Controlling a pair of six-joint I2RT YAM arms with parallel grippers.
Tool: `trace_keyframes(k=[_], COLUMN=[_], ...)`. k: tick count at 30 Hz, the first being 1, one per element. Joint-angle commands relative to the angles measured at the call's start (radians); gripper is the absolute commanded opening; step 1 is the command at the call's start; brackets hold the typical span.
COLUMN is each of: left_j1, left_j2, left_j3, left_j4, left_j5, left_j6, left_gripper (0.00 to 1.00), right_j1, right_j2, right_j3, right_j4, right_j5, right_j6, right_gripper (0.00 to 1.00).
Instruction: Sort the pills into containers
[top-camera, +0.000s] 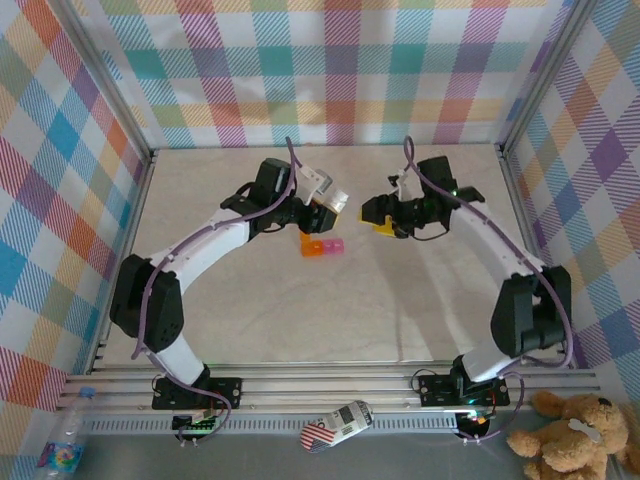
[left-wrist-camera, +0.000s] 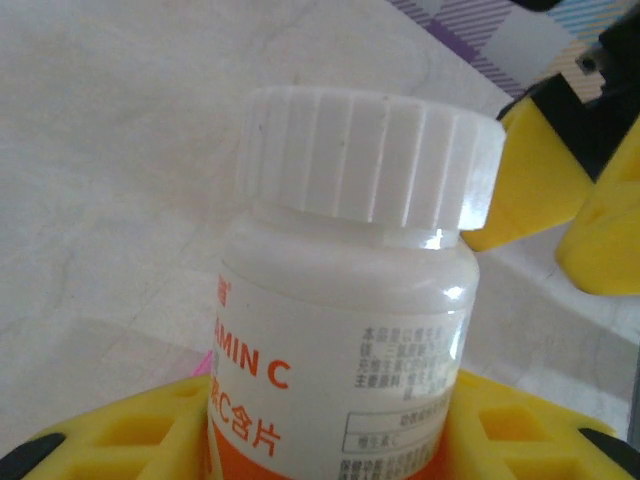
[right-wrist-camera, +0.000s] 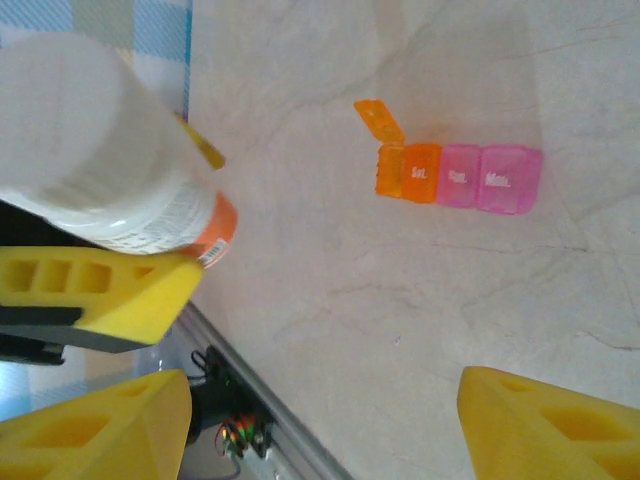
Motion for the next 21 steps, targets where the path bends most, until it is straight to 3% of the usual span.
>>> trace_keyframes(k=[1,7,21], left_j1=[0.004,0.002,0.002], left_j2=[-0.062,-0.091,-0.092], left_j3=[-0.030,-0.064,-0.065], left_j4=[0.091,0.131,0.130], left_j5=[-0.002,0.009,0.038], left_j6=[-0.040,-0.064,-0.070], left_gripper=[0.00,0.00,0.00], right_j1=[0.026,0.106,0.201], right_j2=[-0.087,-0.104,0.006], right_j3=[-0.072,-0.023,0.125], right_j4=[0.324,0.388,0.360], right_j5=[0.149,0.267,0.307], right_j6=[0.245,0.303,0.267], right_gripper=[0.70,0.71,0.65])
